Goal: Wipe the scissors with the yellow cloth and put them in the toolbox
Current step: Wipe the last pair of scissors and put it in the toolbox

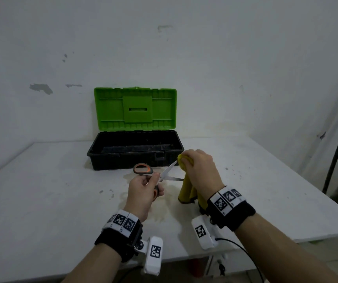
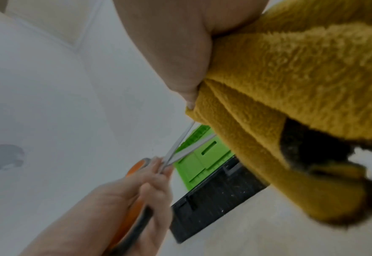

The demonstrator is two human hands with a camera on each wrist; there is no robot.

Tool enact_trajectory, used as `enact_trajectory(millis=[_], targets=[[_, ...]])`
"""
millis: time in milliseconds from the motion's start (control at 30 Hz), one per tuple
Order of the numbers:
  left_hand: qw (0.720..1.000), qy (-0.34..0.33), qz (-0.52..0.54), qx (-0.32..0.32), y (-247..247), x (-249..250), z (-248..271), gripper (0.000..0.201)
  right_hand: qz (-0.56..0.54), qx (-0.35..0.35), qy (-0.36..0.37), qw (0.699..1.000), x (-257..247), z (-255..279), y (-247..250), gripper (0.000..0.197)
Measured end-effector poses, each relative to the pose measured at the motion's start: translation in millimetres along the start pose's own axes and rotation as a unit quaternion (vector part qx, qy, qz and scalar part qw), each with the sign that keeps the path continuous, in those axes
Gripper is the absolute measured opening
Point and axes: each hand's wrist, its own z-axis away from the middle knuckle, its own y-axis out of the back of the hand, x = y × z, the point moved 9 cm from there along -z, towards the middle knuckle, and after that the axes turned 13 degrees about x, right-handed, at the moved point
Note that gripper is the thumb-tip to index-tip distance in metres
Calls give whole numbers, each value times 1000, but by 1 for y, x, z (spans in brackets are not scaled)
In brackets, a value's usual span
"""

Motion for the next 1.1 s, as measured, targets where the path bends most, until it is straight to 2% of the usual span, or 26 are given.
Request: enact_trajectory(millis=[100,167,367,433,567,767,833,967,1033,1100], targets=[[1000,4,1,2,-5,1,0,25,-44,-40,78,995,-30,22,-12,15],[1000,7,2,-7,-10,1,2,25,-42,-56,94,993,-37,32,-21,14],[1000,4,-2,-1,-3,1,3,26,-6,1,-2,1000,1,-3,-1,17],[1000,8,-2,5,-3,1,1,26,-18,-3,19,1000,-8,-1,2,18],[1000,8,5,-14,-12,5,4,29,-16,-80,92,992,-42,29,-17,19],[1000,14,-2,-11,-9,-1,4,29,29,-35,7,999,-9,0,-5,19],[1000,9,-11,-10,-8,-2,4,28,21,-33,11,999,-11,-3,-3,19],[999,-24,-34,-33,-14,8,7,26,30,-126,77,989,-39,21,-25,16],[997,-39,-44,-40,-14,10,8,26,38,-113,56,991,-33,17,-23,17],[997,-39,-50,-37,-11,9,9,26,48,-77,5,996,-13,2,-13,18]])
